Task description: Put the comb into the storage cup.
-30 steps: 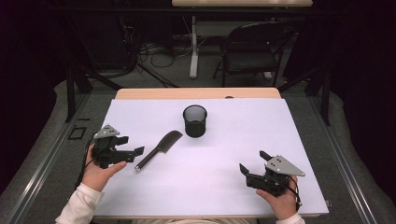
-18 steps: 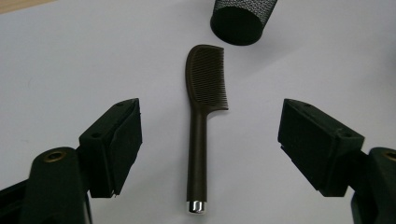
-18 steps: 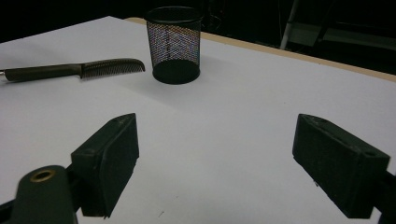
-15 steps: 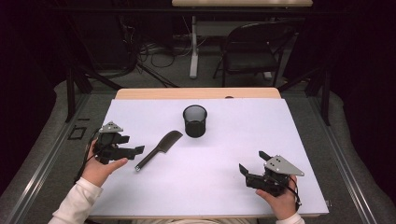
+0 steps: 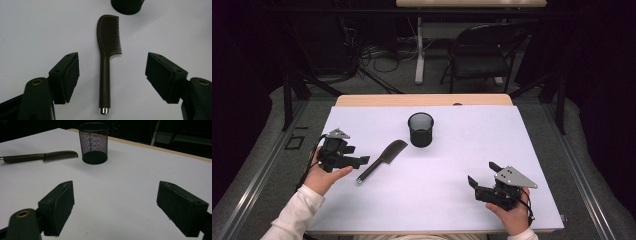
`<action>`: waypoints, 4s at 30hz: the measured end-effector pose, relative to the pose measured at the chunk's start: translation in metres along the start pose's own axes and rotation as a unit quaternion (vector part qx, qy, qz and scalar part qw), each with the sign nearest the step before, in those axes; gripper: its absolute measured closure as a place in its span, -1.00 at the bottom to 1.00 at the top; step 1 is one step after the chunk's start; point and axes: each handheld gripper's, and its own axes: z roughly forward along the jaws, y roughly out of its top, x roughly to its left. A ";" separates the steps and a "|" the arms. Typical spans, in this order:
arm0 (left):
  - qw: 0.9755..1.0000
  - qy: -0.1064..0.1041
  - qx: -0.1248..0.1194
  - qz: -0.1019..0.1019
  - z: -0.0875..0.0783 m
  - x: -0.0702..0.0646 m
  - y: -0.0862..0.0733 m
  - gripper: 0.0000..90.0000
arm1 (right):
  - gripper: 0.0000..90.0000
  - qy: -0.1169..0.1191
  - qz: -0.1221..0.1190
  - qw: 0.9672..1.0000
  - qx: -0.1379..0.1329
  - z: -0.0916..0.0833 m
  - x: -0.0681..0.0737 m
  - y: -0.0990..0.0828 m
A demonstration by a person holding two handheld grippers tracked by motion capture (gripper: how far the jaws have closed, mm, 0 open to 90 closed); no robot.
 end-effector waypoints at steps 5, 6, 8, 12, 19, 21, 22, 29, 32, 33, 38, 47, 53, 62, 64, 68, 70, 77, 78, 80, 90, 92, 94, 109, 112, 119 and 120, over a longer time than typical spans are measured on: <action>1.000 0.006 0.016 -0.001 0.006 0.002 0.001 -0.31 | -0.68 0.001 0.000 1.000 0.001 0.001 0.000 0.000; 1.000 0.006 0.016 -0.001 0.006 0.002 0.001 -0.31 | -0.68 0.001 0.000 1.000 0.001 0.001 0.000 0.000; 1.000 0.007 0.024 -0.003 0.008 0.003 0.001 -0.27 | -0.68 0.002 0.000 1.000 0.001 0.001 0.000 0.000; 0.999 0.005 0.037 -0.002 0.014 0.004 0.002 -0.24 | -0.68 0.002 -0.001 1.000 0.003 0.001 0.000 -0.001; 0.998 0.008 0.058 0.007 0.022 0.005 0.004 -0.19 | -0.68 0.002 -0.001 1.000 0.004 0.002 0.000 -0.001; 0.998 0.011 0.060 0.004 0.024 0.006 0.005 -0.19 | -0.68 0.003 0.000 1.000 0.003 0.002 0.000 -0.001; 0.998 0.012 0.059 0.000 0.026 0.006 0.005 -0.19 | -0.68 0.003 0.000 1.000 0.004 0.002 0.000 -0.001; 0.998 0.011 0.066 -0.007 0.031 0.009 0.008 -0.20 | -0.67 0.003 -0.002 1.000 0.006 0.002 -0.001 -0.001; 0.998 0.008 0.065 -0.008 0.032 0.009 0.008 -0.19 | -0.67 0.003 -0.003 1.000 0.004 0.002 -0.001 -0.001; 0.998 0.007 0.065 -0.008 0.033 0.009 0.009 -0.19 | -0.67 0.003 -0.003 1.000 0.006 0.002 -0.001 -0.001; 0.998 0.006 0.065 -0.009 0.035 0.010 0.009 -0.19 | -0.67 0.002 -0.003 1.000 0.008 0.002 -0.001 -0.001; 0.997 0.004 0.075 -0.007 0.042 0.010 0.011 -0.12 | -0.67 0.002 -0.003 1.000 0.009 0.002 -0.001 -0.002; 0.997 0.007 0.081 -0.006 0.048 0.010 0.012 -0.10 | -0.67 0.003 -0.004 1.000 0.010 0.003 -0.001 -0.002; 0.995 0.008 0.103 -0.003 0.058 0.009 0.012 0.01 | -0.67 0.003 -0.005 1.000 0.011 0.003 -0.001 -0.002; 0.994 0.010 0.107 -0.002 0.060 0.009 0.012 0.02 | -0.67 0.004 -0.005 1.000 0.011 0.003 -0.001 -0.002; 0.993 0.010 0.115 0.001 0.063 0.008 0.011 0.07 | -0.67 0.004 -0.006 1.000 0.012 0.003 -0.001 -0.002; 0.993 0.013 0.119 0.006 0.065 0.007 0.011 0.08 | -0.67 0.004 -0.006 1.000 0.011 0.004 -0.001 -0.002; 0.990 0.013 0.138 0.013 0.073 0.005 0.010 0.14 | -0.67 0.005 -0.007 1.000 0.012 0.004 -0.001 -0.002; 0.990 0.012 0.140 0.013 0.074 0.005 0.010 0.14 | -0.67 0.005 -0.007 1.000 0.012 0.004 -0.001 -0.002; 0.989 0.014 0.148 0.017 0.077 0.004 0.009 0.16 | -0.67 0.004 -0.006 1.000 0.012 0.004 -0.001 -0.002; 0.986 0.019 0.165 0.025 0.083 0.002 0.008 0.26 | -0.67 0.004 -0.007 1.000 0.012 0.004 -0.001 -0.002; 0.986 0.019 0.165 0.025 0.084 0.002 0.008 0.26 | -0.67 0.004 -0.006 1.000 0.013 0.003 -0.001 -0.002; 0.985 0.020 0.169 0.025 0.084 0.002 0.008 0.28 | -0.67 0.004 -0.006 1.000 0.013 0.003 -0.001 -0.002; 0.981 0.027 0.189 0.043 0.089 -0.001 0.006 0.39 | -0.67 0.006 -0.006 1.000 0.016 0.004 -0.001 -0.003; 0.980 0.028 0.193 0.045 0.090 -0.001 0.005 0.41 | -0.66 0.006 -0.006 1.000 0.016 0.004 -0.001 -0.003; 0.978 0.033 0.201 0.050 0.092 -0.003 0.004 0.44 | -0.66 0.006 -0.006 1.000 0.016 0.004 -0.001 -0.003; 0.978 0.033 0.201 0.050 0.092 -0.003 0.004 0.44 | -0.66 0.006 -0.006 1.000 0.016 0.004 -0.001 -0.003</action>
